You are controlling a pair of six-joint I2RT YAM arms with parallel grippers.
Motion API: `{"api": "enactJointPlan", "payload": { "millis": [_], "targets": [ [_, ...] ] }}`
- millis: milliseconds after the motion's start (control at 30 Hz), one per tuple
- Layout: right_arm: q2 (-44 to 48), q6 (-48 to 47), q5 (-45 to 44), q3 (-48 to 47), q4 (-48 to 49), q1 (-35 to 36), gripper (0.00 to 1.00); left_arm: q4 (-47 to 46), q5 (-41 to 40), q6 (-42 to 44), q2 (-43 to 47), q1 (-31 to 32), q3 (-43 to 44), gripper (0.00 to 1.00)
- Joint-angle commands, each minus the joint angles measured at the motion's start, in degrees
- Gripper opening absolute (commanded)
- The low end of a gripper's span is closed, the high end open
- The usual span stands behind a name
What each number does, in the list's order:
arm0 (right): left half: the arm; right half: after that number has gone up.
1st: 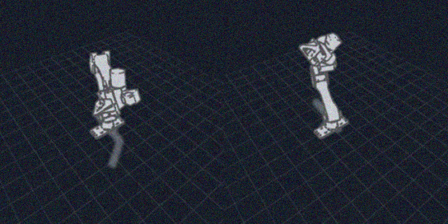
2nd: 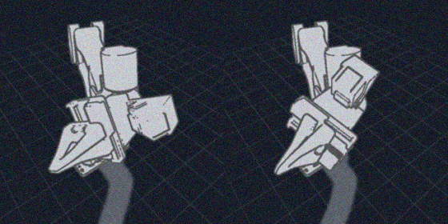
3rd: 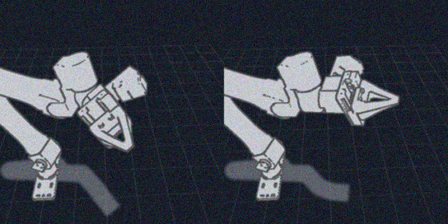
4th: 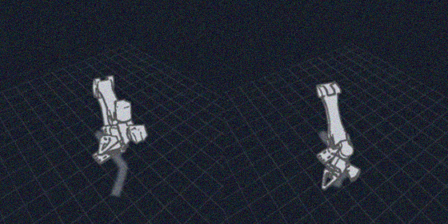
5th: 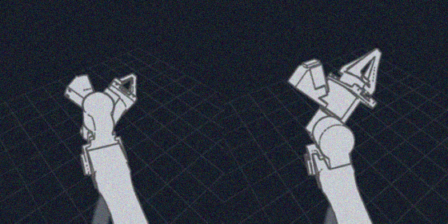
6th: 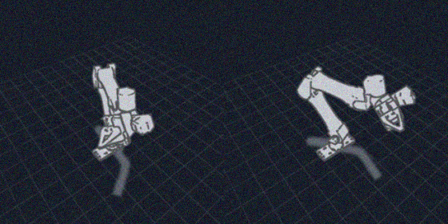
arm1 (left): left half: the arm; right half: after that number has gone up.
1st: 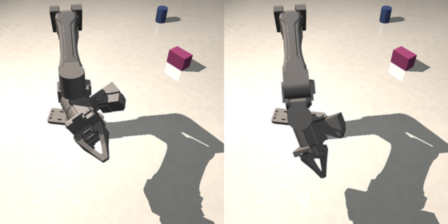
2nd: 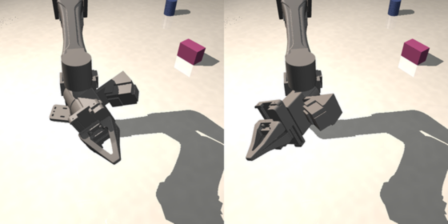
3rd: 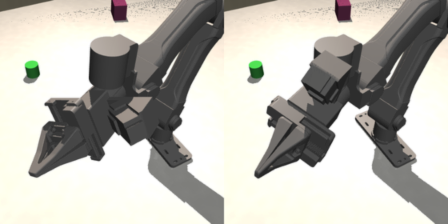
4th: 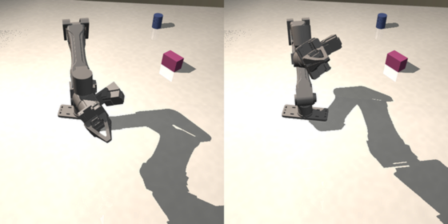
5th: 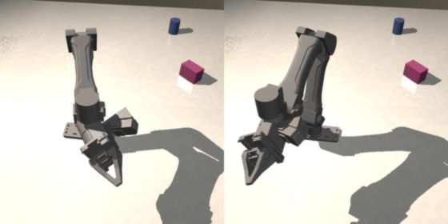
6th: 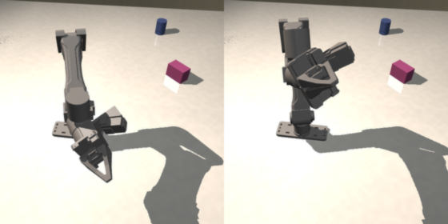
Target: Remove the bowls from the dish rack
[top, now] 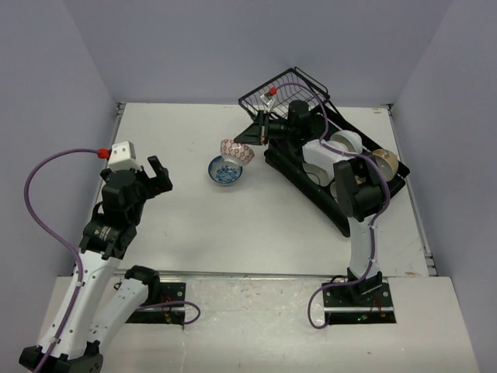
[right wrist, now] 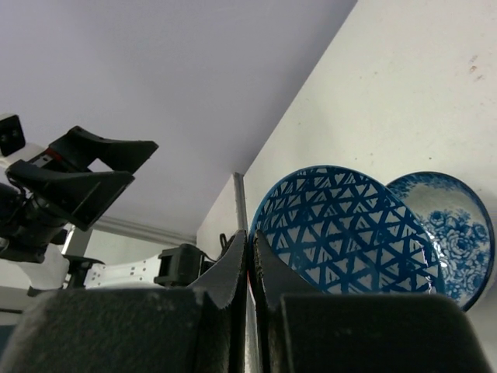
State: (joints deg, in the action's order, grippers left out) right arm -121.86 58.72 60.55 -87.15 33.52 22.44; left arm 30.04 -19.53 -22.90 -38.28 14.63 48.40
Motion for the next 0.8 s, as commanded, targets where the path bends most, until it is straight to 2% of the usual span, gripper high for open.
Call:
{"api": "enactJointPlan", "payload": {
  "millis": [0, 133, 767],
  "targets": [
    [-0.5, -4.5, -1.7, -5.4, -1.9, 0.2, 0.0, -1.8, -0.4, 1.2, 0.4, -0.6, 0.0, 1.0],
    [-1.1, -6.3, -2.5, -6.1, -2.8, 0.2, 0.0, -1.8, -0.3, 1.2, 0.5, -0.7, 0.0, 1.0],
    [-1.4, -24.8, -11.4, -10.6, -20.5, 3.8, 0.0, -2.0, -0.1, 1.2, 0.5, -0.7, -0.1, 1.0]
  ]
}}
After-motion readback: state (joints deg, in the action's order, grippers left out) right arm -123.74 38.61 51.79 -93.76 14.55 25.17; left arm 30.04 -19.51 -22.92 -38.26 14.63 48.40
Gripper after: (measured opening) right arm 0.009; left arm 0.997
